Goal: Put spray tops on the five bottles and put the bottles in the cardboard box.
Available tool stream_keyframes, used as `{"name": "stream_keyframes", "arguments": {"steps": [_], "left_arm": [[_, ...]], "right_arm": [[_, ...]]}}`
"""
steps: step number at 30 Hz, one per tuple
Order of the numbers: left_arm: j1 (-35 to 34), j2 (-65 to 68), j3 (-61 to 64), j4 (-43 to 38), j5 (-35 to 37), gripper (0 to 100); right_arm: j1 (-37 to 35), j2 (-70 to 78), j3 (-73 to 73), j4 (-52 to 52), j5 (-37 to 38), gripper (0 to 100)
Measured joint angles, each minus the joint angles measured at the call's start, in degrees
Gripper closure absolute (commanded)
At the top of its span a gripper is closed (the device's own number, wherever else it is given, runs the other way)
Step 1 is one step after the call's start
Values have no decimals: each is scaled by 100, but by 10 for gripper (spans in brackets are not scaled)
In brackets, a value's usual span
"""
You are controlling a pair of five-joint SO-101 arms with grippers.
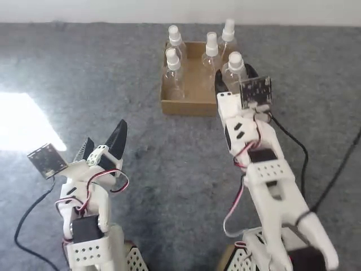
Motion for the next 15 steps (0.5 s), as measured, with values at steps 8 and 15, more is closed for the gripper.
{"name": "stream_keyframes", "arguments": {"steps": [8,15], "left_arm": [[0,0,0,0,0,648],[0,0,0,0,0,648]], "right_arm": [[18,1363,-756,-53,0,911],[18,1978,-1152,-62,0,909]]}}
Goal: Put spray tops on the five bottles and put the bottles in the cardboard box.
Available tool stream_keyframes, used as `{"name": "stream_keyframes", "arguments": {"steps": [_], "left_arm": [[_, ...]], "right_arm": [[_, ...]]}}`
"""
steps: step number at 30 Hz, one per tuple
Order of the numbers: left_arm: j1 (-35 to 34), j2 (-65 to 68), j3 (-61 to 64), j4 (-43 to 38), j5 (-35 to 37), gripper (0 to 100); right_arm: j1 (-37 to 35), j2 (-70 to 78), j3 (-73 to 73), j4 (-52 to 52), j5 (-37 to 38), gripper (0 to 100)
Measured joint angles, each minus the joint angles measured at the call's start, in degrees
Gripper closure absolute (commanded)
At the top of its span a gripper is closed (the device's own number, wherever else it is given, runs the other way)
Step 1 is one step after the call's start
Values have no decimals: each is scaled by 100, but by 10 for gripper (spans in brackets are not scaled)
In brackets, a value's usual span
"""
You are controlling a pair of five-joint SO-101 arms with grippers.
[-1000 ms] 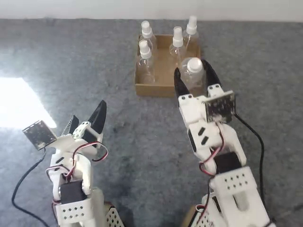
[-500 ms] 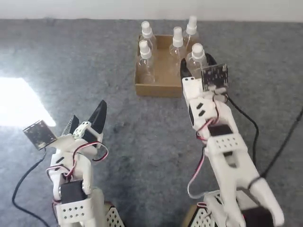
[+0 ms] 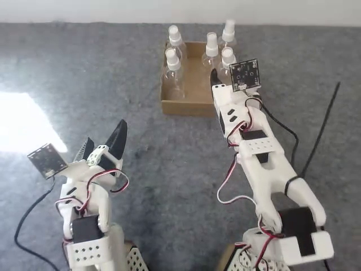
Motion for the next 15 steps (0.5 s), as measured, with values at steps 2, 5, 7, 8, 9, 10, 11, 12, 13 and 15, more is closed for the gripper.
{"name": "stream_keyframes", "arguments": {"steps": [2,5,7,8,9,10,11,12,13,15], "left_arm": [[0,0,0,0,0,648],[0,0,0,0,0,648],[0,0,0,0,0,648],[0,0,0,0,0,648],[0,0,0,0,0,648],[0,0,0,0,0,648],[0,0,0,0,0,648],[0,0,0,0,0,648],[0,0,0,0,0,648],[0,0,0,0,0,648]], "right_arm": [[9,105,-9,-88,0,911],[0,237,-9,-325,0,911],[35,281,-9,-404,0,911],[88,308,-9,-422,0,911],[123,343,-9,-440,0,911],[132,387,-9,-440,0,911],[141,457,-9,-440,0,909],[123,527,-9,-440,0,909],[105,598,-9,-440,0,909],[97,756,-26,-457,0,908]]}}
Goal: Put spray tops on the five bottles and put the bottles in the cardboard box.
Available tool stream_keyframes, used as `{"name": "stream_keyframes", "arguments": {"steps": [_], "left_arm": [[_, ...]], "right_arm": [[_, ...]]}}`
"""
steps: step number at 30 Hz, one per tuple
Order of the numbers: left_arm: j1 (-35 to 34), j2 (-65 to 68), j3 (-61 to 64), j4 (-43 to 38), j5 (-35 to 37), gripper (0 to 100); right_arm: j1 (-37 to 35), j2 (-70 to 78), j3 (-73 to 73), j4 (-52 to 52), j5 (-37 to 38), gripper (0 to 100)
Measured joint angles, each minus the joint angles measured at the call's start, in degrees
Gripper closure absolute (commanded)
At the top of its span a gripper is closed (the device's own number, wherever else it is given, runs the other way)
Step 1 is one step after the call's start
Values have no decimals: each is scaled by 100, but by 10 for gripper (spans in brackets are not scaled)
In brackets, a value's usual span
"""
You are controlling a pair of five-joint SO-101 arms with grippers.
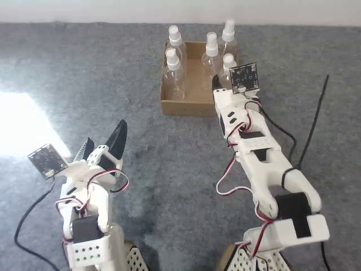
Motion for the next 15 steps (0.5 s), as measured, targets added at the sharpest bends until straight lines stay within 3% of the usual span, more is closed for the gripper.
{"name": "stream_keyframes", "arguments": {"steps": [15], "left_arm": [[0,0,0,0,0,648]], "right_arm": [[26,237,-44,-35,0,905]]}}
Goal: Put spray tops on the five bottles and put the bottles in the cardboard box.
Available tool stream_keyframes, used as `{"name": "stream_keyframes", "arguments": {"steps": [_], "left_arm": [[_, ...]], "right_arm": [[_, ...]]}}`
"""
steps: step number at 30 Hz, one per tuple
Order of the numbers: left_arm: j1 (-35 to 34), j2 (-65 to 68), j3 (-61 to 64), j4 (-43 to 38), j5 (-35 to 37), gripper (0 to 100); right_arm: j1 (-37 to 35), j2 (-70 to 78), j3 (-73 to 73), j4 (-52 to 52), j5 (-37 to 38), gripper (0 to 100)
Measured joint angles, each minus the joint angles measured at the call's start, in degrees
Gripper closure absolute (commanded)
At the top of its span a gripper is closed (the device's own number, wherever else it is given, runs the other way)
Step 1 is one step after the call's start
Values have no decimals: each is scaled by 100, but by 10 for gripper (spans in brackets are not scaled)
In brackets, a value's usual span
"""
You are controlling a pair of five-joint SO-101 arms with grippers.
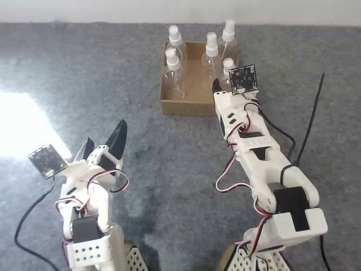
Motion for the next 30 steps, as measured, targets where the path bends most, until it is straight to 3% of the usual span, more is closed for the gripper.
{"name": "stream_keyframes", "arguments": {"steps": [6,20,25,30], "left_arm": [[0,0,0,0,0,648],[0,0,0,0,0,648],[0,0,0,0,0,648],[0,0,0,0,0,648]], "right_arm": [[-9,0,0,0,0,795],[-62,0,9,308,-9,782],[-70,0,9,308,-9,697],[-79,0,-9,545,-9,692]]}}
